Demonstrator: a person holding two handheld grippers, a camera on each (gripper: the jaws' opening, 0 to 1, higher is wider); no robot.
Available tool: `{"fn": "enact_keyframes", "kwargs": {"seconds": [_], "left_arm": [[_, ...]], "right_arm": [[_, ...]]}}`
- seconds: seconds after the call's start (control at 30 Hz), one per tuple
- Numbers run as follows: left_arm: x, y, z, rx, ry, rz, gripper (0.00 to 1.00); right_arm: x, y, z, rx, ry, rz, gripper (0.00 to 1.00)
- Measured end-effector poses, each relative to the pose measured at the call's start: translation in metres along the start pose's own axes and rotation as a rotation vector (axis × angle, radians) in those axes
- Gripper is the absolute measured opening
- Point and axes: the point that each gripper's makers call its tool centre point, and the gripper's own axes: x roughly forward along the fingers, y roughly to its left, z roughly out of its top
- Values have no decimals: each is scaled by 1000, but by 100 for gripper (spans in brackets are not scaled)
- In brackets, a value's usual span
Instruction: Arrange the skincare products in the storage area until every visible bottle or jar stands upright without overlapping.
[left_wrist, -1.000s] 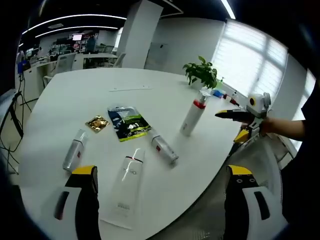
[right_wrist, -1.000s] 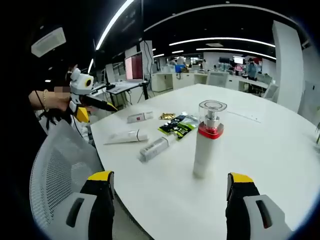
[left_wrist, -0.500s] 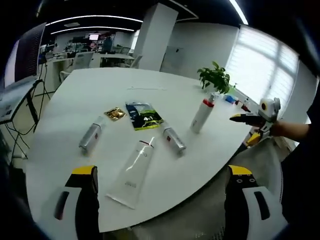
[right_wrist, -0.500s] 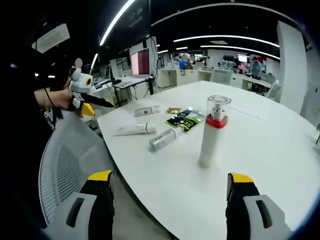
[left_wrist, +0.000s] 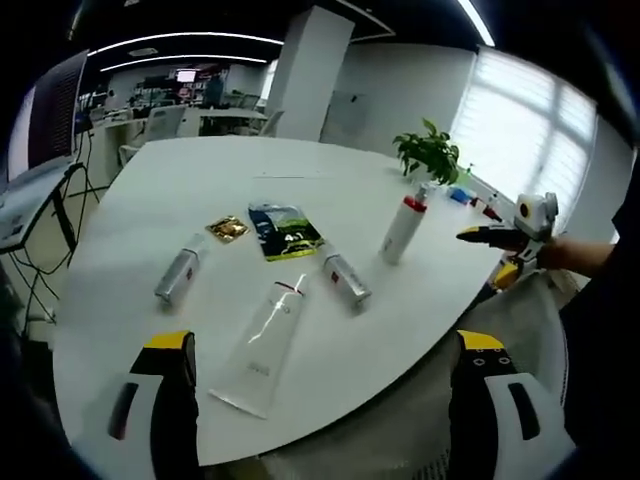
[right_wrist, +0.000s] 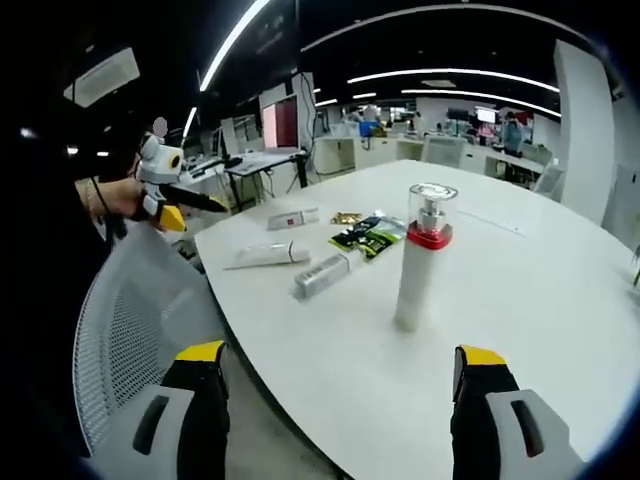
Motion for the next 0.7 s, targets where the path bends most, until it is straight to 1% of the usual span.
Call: {"fn": "enact_keyframes", "kwargs": {"seconds": [0.13, 0.3, 0.37, 0.43, 0.47, 0.57, 0.7], "left_arm": [[1, 2, -3, 4, 16, -3, 99], [4, 7, -3, 4, 27, -3, 99], [7, 11, -5, 14, 37, 2, 97], [11, 20, -11, 7, 64, 17, 93], [13, 21, -12, 16, 77, 22, 91], [16, 23, -16, 40, 104, 24, 91], [18, 26, -16, 49, 107, 21, 90]], "right_arm": [[1, -5, 4, 1, -5, -5, 97], [3, -3, 7, 5, -15, -13, 97], [2, -4, 6, 9, -17, -19, 97], [1, -6, 5, 15, -19, -28, 97], [1, -6, 4, 19, -16, -33, 97], [-1, -7, 3, 28, -21, -44, 97], [-4, -7, 0, 33, -14, -54, 97]]}}
